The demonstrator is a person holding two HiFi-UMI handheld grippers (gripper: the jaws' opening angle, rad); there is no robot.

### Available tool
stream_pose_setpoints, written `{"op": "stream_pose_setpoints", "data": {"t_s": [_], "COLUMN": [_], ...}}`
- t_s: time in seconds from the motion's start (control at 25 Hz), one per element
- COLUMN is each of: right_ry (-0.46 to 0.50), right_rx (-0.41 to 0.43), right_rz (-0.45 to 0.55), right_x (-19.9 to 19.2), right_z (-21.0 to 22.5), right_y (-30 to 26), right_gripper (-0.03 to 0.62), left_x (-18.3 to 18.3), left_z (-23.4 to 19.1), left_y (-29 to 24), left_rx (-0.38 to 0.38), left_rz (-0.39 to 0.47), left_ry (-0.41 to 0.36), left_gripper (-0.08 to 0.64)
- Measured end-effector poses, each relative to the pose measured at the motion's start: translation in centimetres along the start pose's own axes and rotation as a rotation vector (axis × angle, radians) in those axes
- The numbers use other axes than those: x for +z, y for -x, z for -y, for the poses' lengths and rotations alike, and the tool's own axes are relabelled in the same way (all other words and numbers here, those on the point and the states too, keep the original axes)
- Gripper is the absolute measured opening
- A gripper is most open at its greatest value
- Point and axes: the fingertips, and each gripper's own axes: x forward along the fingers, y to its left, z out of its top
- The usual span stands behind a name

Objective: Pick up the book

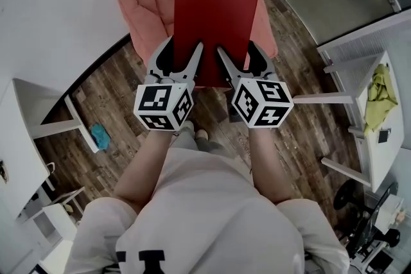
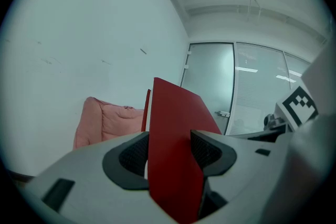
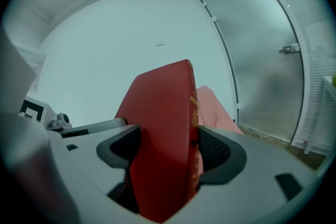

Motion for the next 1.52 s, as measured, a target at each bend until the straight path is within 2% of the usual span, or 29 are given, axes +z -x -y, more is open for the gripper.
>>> {"op": "stream_pose_setpoints", "data": {"t_s": [0.56, 0.84, 1.52], "right_ry": [0.015, 0.01, -0.004], "right_rx": [-0.005, -0.03, -0.137], "right_rz": [0.006, 0.027, 0.077], "right_x": [-1.0, -1.8, -6.3], "right_z": [-2.0, -3.7, -15.2], "right_y": [2.7, 5.1, 14.6], "right_gripper": [0.342, 0.342, 0.342], "left_x": [-0.4, -0.3, -0.5], "left_z": [0.6, 1.3, 0.5], "left_y": [3.4, 6.1, 20.6], "left_rx": [-0.012, -0.043, -0.146], "left_rz": [0.018, 0.025, 0.015], "left_ry": [0.004, -0.011, -0.024], "left_gripper": [0.235, 0.235, 0.235]}}
